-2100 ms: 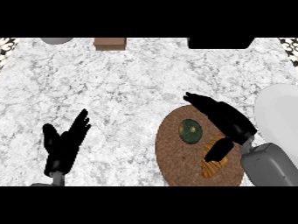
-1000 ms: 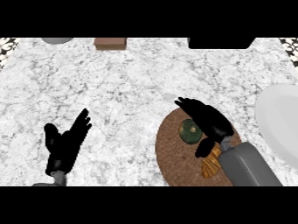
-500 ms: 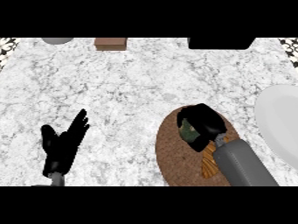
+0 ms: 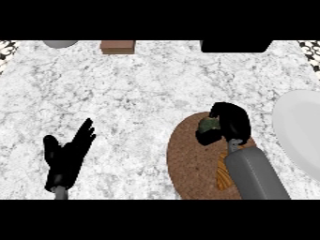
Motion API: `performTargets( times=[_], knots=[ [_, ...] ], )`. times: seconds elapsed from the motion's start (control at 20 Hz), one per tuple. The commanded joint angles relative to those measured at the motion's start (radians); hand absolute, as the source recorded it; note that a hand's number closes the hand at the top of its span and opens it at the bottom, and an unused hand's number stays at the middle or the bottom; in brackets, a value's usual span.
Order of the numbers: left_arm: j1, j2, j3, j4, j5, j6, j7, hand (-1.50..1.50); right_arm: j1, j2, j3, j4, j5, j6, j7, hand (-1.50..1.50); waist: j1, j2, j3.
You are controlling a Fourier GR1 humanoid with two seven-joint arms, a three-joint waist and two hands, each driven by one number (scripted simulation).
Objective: Pick the squash from the placemat and place it in the plate
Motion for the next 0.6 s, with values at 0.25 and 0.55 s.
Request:
performTargets(
  times=[0.25,0.55],
  knots=[
    [-0.012,-0.022,-0.025,-0.014,-0.010,0.005,0.006,0.00,-0.123,0.017,0.114,-0.051,0.289,-0.462,0.537,1.50,0.027,-0.001,0.001],
    [-0.047,0.009,0.028,0.050,0.012,-0.015,-0.005,0.00,-0.157,0.017,0.150,-0.147,0.441,-0.582,0.810,1.50,0.008,0.001,0.001]
  ],
)
